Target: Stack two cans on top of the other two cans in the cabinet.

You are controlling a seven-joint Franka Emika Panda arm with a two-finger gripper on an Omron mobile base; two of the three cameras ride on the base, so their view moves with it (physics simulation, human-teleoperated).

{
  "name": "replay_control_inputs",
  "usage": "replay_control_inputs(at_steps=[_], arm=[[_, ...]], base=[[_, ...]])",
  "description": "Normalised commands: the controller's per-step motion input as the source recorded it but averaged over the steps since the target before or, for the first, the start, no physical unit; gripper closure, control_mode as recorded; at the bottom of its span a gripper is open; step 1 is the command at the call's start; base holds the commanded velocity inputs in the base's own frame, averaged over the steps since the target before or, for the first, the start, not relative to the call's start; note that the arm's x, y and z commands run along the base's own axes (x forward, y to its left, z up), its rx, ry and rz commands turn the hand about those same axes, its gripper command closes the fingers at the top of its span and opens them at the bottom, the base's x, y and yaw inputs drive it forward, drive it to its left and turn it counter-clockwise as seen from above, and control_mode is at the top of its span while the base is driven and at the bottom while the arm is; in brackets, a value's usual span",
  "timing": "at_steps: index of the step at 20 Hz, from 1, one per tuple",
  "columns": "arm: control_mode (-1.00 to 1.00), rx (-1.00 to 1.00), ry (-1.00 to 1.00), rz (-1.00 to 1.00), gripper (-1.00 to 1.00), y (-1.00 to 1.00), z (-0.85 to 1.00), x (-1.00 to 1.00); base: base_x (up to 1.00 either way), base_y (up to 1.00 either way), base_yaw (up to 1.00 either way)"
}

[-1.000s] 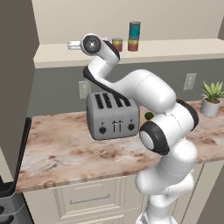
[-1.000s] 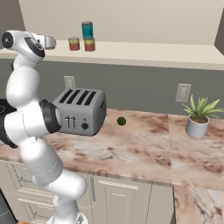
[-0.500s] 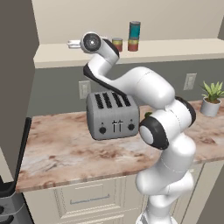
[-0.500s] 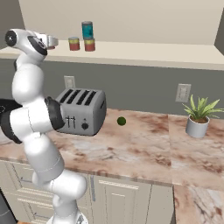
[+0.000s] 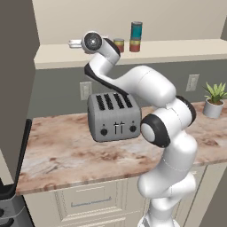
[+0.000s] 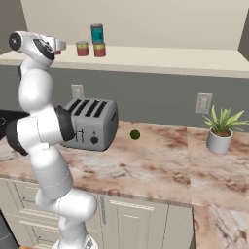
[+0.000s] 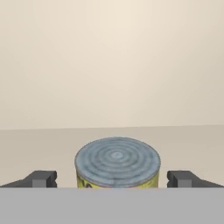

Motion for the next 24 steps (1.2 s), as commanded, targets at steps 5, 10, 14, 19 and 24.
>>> replay_control_inputs(at_steps=[5,10,14,19,24], arm=[[-1.00,0.00,0.00,0.00,-1.00,0.00,0.00,0.13],[-1.00,0.00,0.00,0.00,-1.00,0.00,0.00,0.08],[-1.00,0.00,0.00,0.00,-1.00,0.00,0.00,0.00],[-1.00,0.00,0.00,0.00,-1.00,0.00,0.00,0.00],[-1.00,0.00,0.00,0.00,-1.00,0.00,0.00,0.00]], base=[[0.00,0.00,0.00],[0.00,0.00,0.00],[0.00,0.00,0.00],[0.00,0.00,0.00],[0.00,0.00,0.00]])
